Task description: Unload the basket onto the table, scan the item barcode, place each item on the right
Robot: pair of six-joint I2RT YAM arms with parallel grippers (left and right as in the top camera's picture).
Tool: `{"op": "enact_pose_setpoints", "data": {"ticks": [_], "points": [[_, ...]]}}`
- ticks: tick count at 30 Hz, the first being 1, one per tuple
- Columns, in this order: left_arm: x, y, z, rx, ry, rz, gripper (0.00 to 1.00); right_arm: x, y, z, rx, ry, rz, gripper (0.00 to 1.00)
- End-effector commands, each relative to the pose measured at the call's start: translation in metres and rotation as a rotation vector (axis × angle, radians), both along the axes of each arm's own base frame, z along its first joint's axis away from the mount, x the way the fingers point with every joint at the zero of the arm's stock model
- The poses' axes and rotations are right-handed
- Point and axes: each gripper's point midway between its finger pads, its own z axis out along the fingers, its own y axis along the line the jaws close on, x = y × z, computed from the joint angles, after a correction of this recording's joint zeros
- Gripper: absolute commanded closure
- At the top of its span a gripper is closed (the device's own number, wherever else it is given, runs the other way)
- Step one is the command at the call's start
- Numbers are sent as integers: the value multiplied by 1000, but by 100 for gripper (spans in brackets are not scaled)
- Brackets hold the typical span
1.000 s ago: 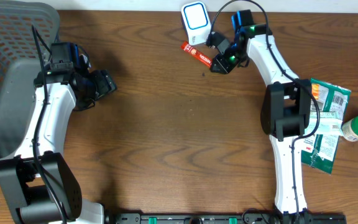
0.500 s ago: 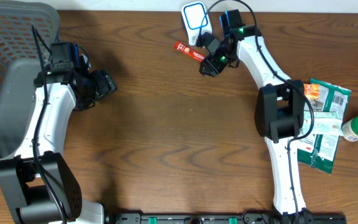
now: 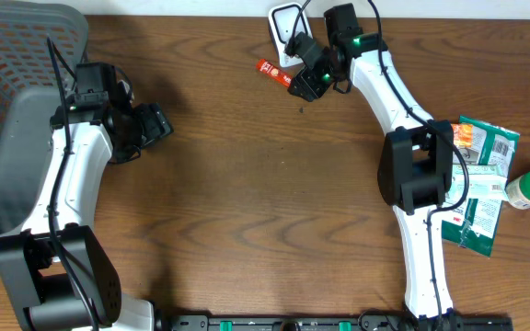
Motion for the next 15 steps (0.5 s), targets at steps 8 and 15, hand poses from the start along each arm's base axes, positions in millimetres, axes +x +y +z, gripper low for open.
{"op": "enact_pose_setpoints", "data": {"ticks": [8,15], "points": [[-1,8,0,14,1,26,17,-3,18,-49,5,34,-11,44],[-1,8,0,14,1,26,17,-21,23,-61,-58,86,-2,59]]}}
